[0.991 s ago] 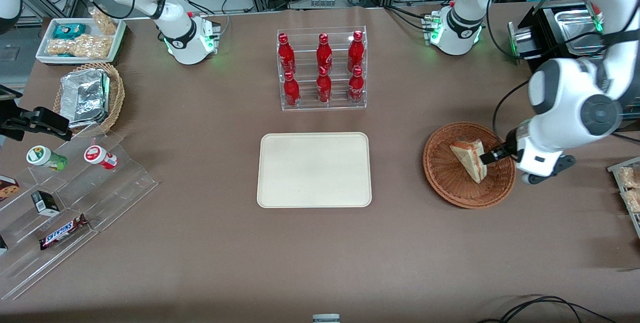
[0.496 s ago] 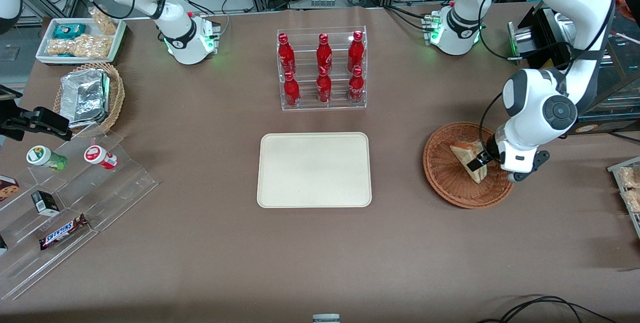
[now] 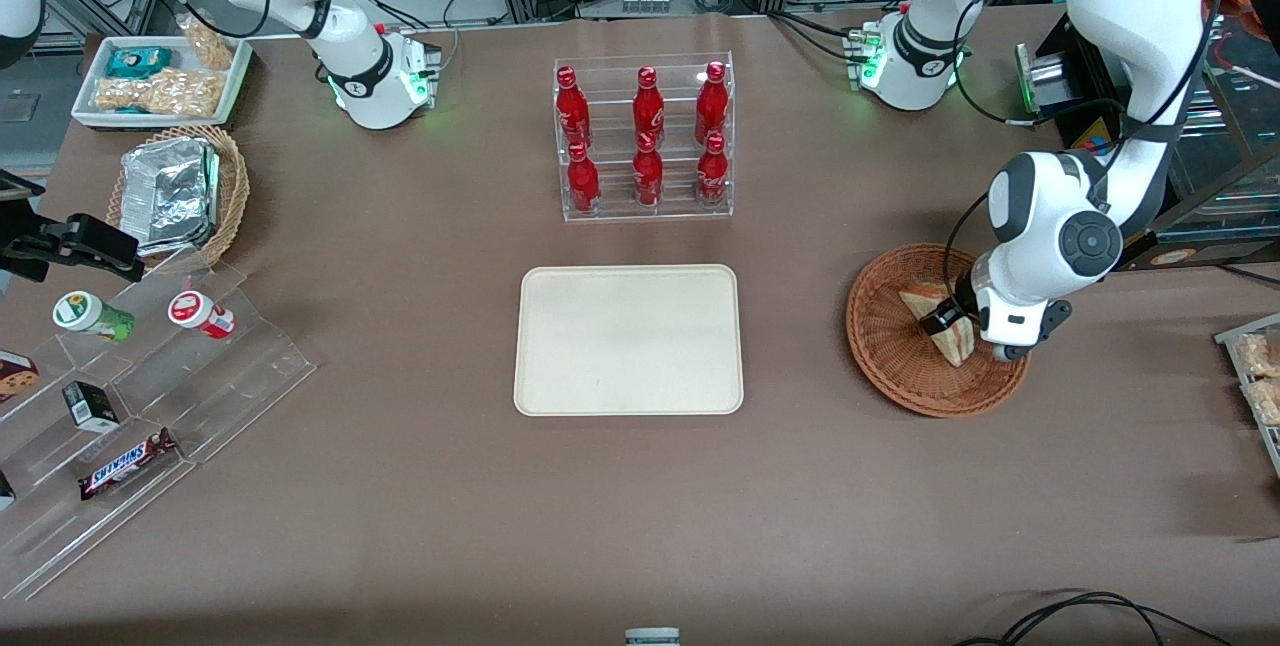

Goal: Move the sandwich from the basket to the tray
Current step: 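Move the left gripper down to the sandwich in the wicker basket, then close the left gripper on the sandwich and lift it, then carry the sandwich with the left gripper over the cream tray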

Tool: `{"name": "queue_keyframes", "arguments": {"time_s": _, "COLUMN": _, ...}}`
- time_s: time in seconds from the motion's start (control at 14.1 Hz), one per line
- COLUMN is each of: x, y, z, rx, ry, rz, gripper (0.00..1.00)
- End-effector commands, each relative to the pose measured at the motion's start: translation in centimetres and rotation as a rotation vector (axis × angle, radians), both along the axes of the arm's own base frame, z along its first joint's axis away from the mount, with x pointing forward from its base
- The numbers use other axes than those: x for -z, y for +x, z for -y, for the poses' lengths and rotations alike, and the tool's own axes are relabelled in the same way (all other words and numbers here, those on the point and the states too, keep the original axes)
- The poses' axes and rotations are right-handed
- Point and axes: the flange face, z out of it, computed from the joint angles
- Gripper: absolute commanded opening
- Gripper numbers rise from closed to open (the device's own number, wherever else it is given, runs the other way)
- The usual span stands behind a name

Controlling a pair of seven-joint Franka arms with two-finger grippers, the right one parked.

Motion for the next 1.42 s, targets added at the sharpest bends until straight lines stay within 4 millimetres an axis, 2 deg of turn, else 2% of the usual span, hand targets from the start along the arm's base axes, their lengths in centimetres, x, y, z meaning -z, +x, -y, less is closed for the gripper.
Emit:
{"name": "queue_keyframes", "arguments": {"time_s": 0.0, "x": -1.1, "y": -0.1, "z": 0.6, "rx": -0.02, "ry": 0.006, "rz": -0.009, "gripper": 0.06}}
{"name": "queue_keyframes", "arguments": {"time_s": 0.07, "x": -2.2, "y": -0.2, "z": 1.1, "rx": -0.014, "ry": 0.009, "rz": -0.006, "gripper": 0.05}}
{"name": "queue_keyframes", "arguments": {"time_s": 0.21, "x": -6.8, "y": -1.1, "z": 0.8, "rx": -0.002, "ry": 0.039, "rz": -0.027, "gripper": 0.04}}
{"name": "queue_keyframes", "arguments": {"time_s": 0.28, "x": -9.4, "y": -1.6, "z": 1.6, "rx": 0.02, "ry": 0.052, "rz": -0.05, "gripper": 0.04}}
{"name": "queue_keyframes", "arguments": {"time_s": 0.42, "x": -13.6, "y": -2.0, "z": 6.5, "rx": 0.106, "ry": 0.068, "rz": -0.044, "gripper": 0.04}}
{"name": "queue_keyframes", "arguments": {"time_s": 0.5, "x": -15.4, "y": -1.5, "z": 9.4, "rx": 0.173, "ry": 0.064, "rz": -0.041, "gripper": 0.06}}
{"name": "queue_keyframes", "arguments": {"time_s": 0.64, "x": -16.7, "y": -1.0, "z": 17.8, "rx": 0.315, "ry": 0.024, "rz": -0.034, "gripper": 0.04}}
{"name": "queue_keyframes", "arguments": {"time_s": 0.85, "x": -16.5, "y": -1.3, "z": 27.4, "rx": 0.478, "ry": 0.002, "rz": 0.003, "gripper": 0.05}}
{"name": "queue_keyframes", "arguments": {"time_s": 0.92, "x": -15.9, "y": -0.9, "z": 30.4, "rx": 0.543, "ry": -0.008, "rz": 0.017, "gripper": 0.05}}
{"name": "queue_keyframes", "arguments": {"time_s": 1.06, "x": -15.3, "y": -0.4, "z": 37.1, "rx": 0.575, "ry": -0.083, "rz": 0.027, "gripper": 0.05}}
{"name": "queue_keyframes", "arguments": {"time_s": 1.13, "x": -14.2, "y": -0.5, "z": 40.0, "rx": 0.568, "ry": -0.085, "rz": 0.033, "gripper": 0.05}}
{"name": "queue_keyframes", "arguments": {"time_s": 1.2, "x": -13.4, "y": 0.1, "z": 42.0, "rx": 0.528, "ry": -0.053, "rz": 0.065, "gripper": 0.05}}
{"name": "queue_keyframes", "arguments": {"time_s": 1.35, "x": -10.0, "y": 0.1, "z": 46.2, "rx": 0.469, "ry": 0.011, "rz": 0.123, "gripper": 0.05}}
